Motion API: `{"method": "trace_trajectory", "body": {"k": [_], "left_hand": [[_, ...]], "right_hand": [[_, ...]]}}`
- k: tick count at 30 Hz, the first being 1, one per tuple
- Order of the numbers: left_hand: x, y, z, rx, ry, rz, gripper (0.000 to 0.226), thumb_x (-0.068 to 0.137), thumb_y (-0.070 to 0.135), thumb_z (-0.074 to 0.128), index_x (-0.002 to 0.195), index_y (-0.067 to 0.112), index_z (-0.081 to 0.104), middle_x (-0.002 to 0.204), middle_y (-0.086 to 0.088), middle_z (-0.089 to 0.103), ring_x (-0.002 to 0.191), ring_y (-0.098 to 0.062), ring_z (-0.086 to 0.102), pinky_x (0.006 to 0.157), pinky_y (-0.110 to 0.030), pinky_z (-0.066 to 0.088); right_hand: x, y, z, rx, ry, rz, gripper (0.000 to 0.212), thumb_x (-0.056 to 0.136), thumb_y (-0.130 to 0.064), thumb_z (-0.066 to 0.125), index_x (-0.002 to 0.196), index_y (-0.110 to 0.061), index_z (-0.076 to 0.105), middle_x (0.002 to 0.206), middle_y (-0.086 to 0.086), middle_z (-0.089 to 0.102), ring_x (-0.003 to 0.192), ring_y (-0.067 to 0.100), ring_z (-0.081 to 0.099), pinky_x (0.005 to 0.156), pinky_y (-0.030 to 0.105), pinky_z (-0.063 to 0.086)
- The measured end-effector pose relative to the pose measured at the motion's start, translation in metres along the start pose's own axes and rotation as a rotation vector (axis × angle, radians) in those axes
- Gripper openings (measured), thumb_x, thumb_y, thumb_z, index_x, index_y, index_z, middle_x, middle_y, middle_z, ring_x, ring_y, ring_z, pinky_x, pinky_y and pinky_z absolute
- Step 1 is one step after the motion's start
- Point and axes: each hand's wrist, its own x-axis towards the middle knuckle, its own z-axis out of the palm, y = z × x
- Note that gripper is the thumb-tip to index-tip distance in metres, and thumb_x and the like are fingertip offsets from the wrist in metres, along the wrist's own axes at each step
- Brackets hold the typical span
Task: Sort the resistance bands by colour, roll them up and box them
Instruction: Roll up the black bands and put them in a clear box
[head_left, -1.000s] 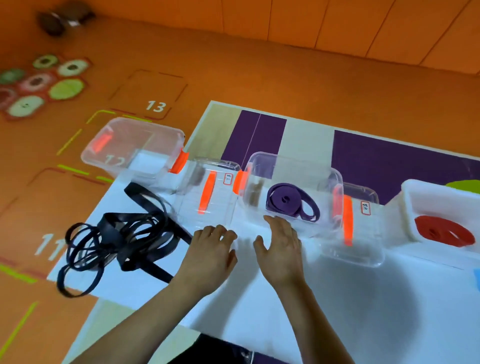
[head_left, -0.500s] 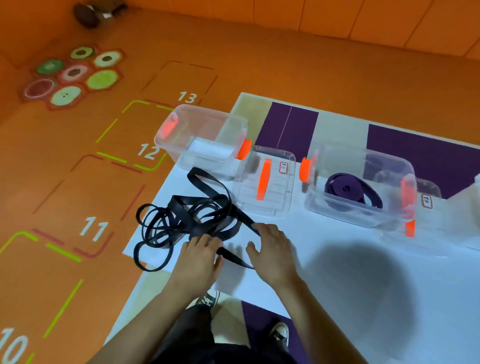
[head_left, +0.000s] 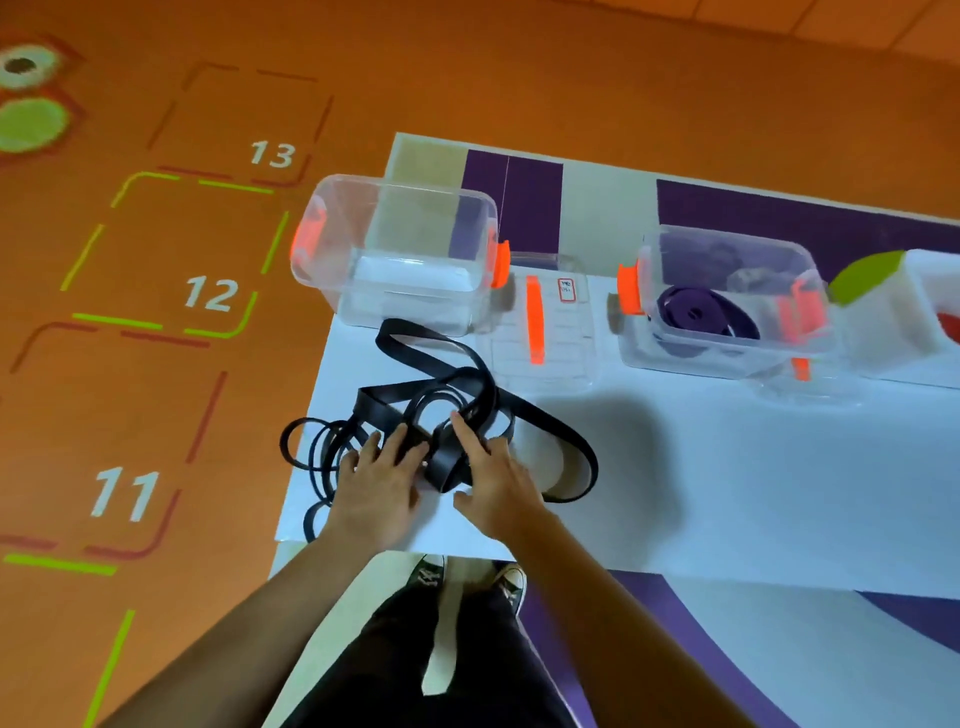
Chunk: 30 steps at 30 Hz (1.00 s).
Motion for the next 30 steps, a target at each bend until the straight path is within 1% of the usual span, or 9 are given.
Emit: {"method": "trace_trajectory", "body": {"k": [2, 4, 8, 11, 15, 18, 21, 27, 30], "left_hand": [[-0.004, -0.006, 0.003, 0.009, -0.084, -0.006, 0.066, 0.092, 0.053, 0.017, 0.152, 0.032, 0.036, 0.17, -0.001, -0.004, 0.154, -0.035, 0.011, 0.119, -0.055, 0.022], [-0.008, -0.013, 0.011, 0.045, -0.143, -0.002, 0.056, 0.097, 0.049, 0.029, 0.149, 0.031, 0.041, 0.17, 0.002, -0.013, 0.151, -0.036, 0.015, 0.117, -0.056, 0.026], [-0.013, -0.026, 0.026, 0.054, -0.135, 0.002, 0.047, 0.1, 0.035, 0.047, 0.146, 0.026, 0.043, 0.166, 0.005, -0.025, 0.145, -0.038, 0.023, 0.113, -0.058, 0.031], [-0.014, -0.019, 0.025, 0.039, -0.071, -0.014, 0.046, 0.1, 0.034, 0.049, 0.145, 0.024, 0.044, 0.166, 0.001, -0.026, 0.144, -0.037, 0.026, 0.114, -0.056, 0.031], [-0.017, -0.01, 0.016, 0.03, -0.03, -0.044, 0.051, 0.1, 0.032, 0.051, 0.148, 0.025, 0.04, 0.167, -0.003, -0.024, 0.145, -0.036, 0.026, 0.117, -0.055, 0.028], [-0.019, -0.007, 0.008, 0.021, -0.044, -0.052, 0.054, 0.099, 0.025, 0.052, 0.15, 0.026, 0.036, 0.168, -0.007, -0.019, 0.147, -0.037, 0.023, 0.119, -0.053, 0.026], [-0.014, -0.004, 0.002, -0.004, 0.049, -0.036, 0.053, 0.099, 0.027, 0.052, 0.149, 0.024, 0.038, 0.168, -0.006, -0.002, 0.147, -0.038, 0.026, 0.117, -0.052, 0.031], [-0.006, 0.014, -0.028, -0.231, 0.223, 0.004, 0.049, 0.099, 0.033, 0.054, 0.143, 0.016, 0.041, 0.156, -0.008, 0.034, 0.132, -0.036, 0.045, 0.108, -0.047, 0.042], [-0.011, 0.031, -0.054, -0.496, 0.335, 0.075, 0.055, 0.094, 0.029, 0.062, 0.143, 0.018, 0.039, 0.143, -0.004, 0.048, 0.125, -0.029, 0.05, 0.104, -0.041, 0.044]], "right_hand": [[0.013, -0.005, 0.004, -0.032, -0.104, 0.01, 0.095, 0.093, -0.029, 0.067, 0.158, -0.047, 0.001, 0.137, 0.02, 0.044, 0.119, 0.04, 0.056, 0.103, 0.047, 0.048], [0.02, -0.004, 0.011, -0.073, -0.105, 0.02, 0.081, 0.094, -0.025, 0.066, 0.155, -0.041, 0.016, 0.126, 0.016, 0.055, 0.111, 0.039, 0.062, 0.095, 0.046, 0.052], [0.021, 0.003, 0.019, -0.034, 0.154, 0.07, 0.034, 0.094, -0.017, 0.065, 0.122, -0.025, 0.048, 0.107, 0.004, 0.067, 0.095, 0.028, 0.067, 0.078, 0.038, 0.054], [0.009, 0.014, 0.006, 0.214, 0.401, 0.184, 0.018, 0.092, -0.016, 0.065, 0.109, -0.022, 0.06, 0.102, 0.0, 0.069, 0.085, 0.022, 0.065, 0.067, 0.033, 0.053], [-0.02, 0.029, -0.032, 0.568, 0.716, 0.15, 0.023, 0.088, -0.002, 0.066, 0.101, -0.022, 0.064, 0.094, -0.004, 0.071, 0.082, 0.007, 0.068, 0.074, 0.042, 0.06], [-0.042, 0.026, -0.074, 0.722, 0.874, 0.143, 0.037, 0.082, 0.008, 0.054, 0.099, -0.024, 0.063, 0.09, -0.018, 0.067, 0.082, -0.007, 0.063, 0.075, 0.027, 0.053], [-0.06, 0.009, -0.12, 0.819, 0.967, 0.074, 0.041, 0.083, 0.01, 0.044, 0.104, -0.019, 0.065, 0.094, -0.014, 0.066, 0.085, -0.003, 0.062, 0.07, 0.01, 0.048], [-0.088, -0.019, -0.195, 0.898, 1.06, -0.29, 0.048, 0.086, 0.01, 0.036, 0.113, -0.017, 0.065, 0.112, 0.0, 0.069, 0.108, 0.027, 0.067, 0.092, 0.047, 0.059], [-0.094, -0.03, -0.218, 0.935, 0.968, -0.322, 0.051, 0.086, 0.016, 0.041, 0.111, -0.021, 0.067, 0.115, 0.003, 0.07, 0.112, 0.032, 0.067, 0.093, 0.049, 0.058]]}}
